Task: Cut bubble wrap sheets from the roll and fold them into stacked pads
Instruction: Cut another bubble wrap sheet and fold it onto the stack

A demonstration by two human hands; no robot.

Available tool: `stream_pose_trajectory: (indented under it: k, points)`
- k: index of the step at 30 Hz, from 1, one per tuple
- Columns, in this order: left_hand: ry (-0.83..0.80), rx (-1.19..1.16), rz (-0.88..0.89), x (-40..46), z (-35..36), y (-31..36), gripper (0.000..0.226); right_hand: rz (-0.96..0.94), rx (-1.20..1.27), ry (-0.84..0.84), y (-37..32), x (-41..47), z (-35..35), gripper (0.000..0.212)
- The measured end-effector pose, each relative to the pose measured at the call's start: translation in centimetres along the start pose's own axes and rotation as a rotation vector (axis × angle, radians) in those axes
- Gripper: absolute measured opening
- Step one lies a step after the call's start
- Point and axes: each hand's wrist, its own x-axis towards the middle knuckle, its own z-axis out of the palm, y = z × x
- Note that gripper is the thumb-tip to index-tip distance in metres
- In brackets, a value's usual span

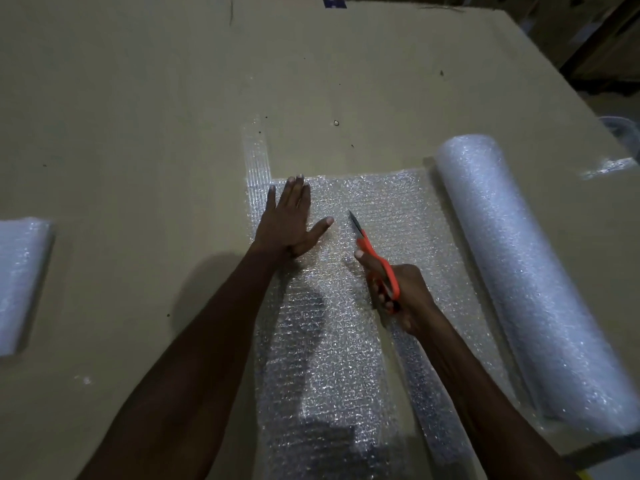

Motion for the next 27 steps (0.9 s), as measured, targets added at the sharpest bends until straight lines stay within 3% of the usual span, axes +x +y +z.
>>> stream_pose_trajectory:
  k: [27]
  points:
    - [0.043,-0.039,-0.027,-2.5,1.9,-0.8,0.093,0.002,0.011,0.017,-0.6,1.5,0.9,0.047]
